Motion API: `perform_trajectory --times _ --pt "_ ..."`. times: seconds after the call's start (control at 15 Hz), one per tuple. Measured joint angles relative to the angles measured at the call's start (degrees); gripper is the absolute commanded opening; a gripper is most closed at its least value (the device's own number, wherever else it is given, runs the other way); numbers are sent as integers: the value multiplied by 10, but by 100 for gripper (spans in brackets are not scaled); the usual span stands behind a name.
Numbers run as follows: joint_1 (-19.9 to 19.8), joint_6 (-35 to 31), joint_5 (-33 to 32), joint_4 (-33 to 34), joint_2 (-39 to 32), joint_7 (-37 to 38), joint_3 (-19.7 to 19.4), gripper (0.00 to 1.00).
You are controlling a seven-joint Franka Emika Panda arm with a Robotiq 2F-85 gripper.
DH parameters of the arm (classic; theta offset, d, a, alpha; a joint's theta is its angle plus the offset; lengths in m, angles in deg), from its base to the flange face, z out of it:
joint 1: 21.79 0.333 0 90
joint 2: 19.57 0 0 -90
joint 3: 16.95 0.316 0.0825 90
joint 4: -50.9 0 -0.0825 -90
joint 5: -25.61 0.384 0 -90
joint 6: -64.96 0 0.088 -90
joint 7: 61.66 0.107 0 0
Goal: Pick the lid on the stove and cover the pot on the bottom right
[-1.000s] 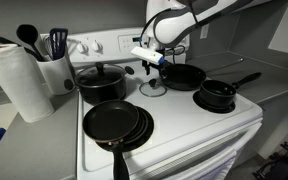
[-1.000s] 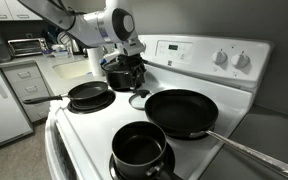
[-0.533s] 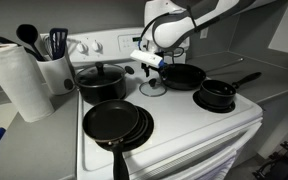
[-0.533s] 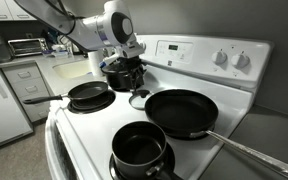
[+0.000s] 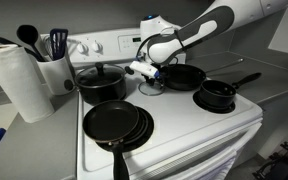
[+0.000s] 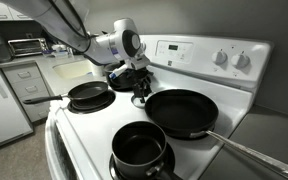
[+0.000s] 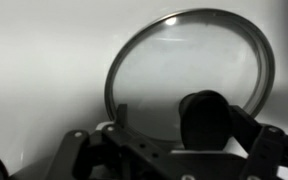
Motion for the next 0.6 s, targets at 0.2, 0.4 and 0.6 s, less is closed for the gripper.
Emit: perform_trajectory --times 0.2,0.4,0.6 --pt "-1 7 18 38 -22 8 -1 100" --pt "-2 17 42 68 -37 13 -1 100" --pt "-5 49 53 105 -45 13 -1 100"
